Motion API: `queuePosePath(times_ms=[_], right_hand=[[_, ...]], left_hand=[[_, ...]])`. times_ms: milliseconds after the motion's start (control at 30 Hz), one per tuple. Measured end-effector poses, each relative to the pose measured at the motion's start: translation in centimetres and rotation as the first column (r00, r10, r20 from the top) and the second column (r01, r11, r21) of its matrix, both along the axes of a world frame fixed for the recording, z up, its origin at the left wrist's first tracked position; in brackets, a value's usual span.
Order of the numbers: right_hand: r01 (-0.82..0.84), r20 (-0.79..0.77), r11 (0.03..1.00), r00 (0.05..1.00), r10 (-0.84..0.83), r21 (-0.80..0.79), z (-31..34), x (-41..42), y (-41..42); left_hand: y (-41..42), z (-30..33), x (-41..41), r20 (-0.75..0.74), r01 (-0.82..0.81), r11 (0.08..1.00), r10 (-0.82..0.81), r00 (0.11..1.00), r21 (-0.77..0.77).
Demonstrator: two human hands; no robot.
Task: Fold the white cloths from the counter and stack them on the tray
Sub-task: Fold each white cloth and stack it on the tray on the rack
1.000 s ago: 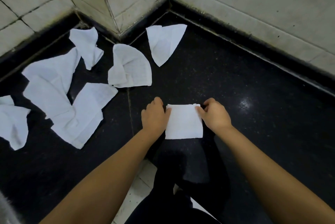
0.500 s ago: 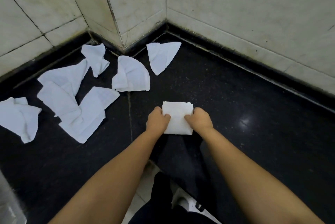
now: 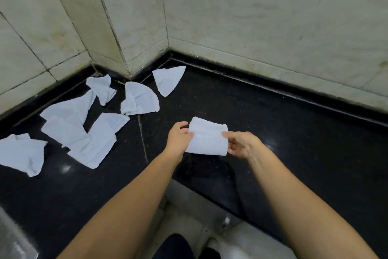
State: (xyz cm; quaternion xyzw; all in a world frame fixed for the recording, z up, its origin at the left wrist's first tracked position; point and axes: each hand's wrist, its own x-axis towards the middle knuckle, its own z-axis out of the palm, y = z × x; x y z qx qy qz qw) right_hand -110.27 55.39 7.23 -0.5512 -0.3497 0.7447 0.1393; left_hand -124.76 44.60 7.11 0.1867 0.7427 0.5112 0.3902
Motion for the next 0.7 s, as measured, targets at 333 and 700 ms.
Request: queuePosePath(times_ms=[333, 700], right_hand=[[0.36, -0.099, 0.915, 0.933, -0.347, 0.18, 1.1, 13.3, -10.9], [0.757, -0.114, 0.617, 0.647, -0.754, 0.216, 2.7, 36.9, -25.9]], left_hand=[[-3.5, 1.1, 9.8, 0.328, 0.39, 0.916, -0.398, 0.857, 0.092], [-7.4, 2.8, 32.6, 0.399, 0.823, 0.566, -0.766, 0.504, 0.048]])
